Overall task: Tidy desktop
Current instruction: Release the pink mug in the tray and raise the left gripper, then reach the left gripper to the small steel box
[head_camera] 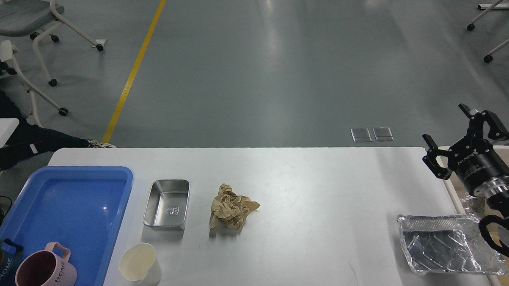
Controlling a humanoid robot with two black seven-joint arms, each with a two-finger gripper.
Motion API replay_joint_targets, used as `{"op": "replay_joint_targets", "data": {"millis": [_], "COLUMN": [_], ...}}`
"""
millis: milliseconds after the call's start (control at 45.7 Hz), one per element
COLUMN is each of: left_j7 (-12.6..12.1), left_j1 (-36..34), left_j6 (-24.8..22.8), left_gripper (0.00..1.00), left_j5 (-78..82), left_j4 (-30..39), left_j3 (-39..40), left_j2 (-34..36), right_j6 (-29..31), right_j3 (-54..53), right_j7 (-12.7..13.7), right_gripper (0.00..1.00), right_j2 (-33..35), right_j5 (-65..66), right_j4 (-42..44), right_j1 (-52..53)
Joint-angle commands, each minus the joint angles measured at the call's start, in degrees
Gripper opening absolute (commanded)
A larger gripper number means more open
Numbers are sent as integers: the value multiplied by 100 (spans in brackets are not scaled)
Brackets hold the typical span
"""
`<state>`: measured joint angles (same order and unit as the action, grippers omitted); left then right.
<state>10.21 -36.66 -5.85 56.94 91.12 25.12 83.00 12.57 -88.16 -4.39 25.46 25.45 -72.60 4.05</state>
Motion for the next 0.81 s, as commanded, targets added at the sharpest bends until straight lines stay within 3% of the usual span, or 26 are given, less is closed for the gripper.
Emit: {"op": "replay_joint_targets", "data": {"millis": [0, 460, 635, 788], "left_j7": [-1, -45, -54, -80], "left_j1": [63, 19, 28, 28], "left_j6": [392, 313, -372, -425], "left_gripper": [95, 95, 95, 95], "left_j5": [1, -8, -34, -43], "left_j4": [546, 749, 644, 354], "left_j3": [-7, -7, -7, -7], "left_j2": [190, 472, 305, -90], "right_j6": [0, 0, 0, 0], "right_j3": [0, 9, 35, 123], "right_j7": [0, 0, 0, 0], "right_gripper": [100, 100, 100, 100], "right_j2": [21, 3, 20, 47], "right_j5": [4, 4, 4, 4], "right_j4": [0, 0, 0, 0], "right_j1": [-1, -1, -1, -1]}}
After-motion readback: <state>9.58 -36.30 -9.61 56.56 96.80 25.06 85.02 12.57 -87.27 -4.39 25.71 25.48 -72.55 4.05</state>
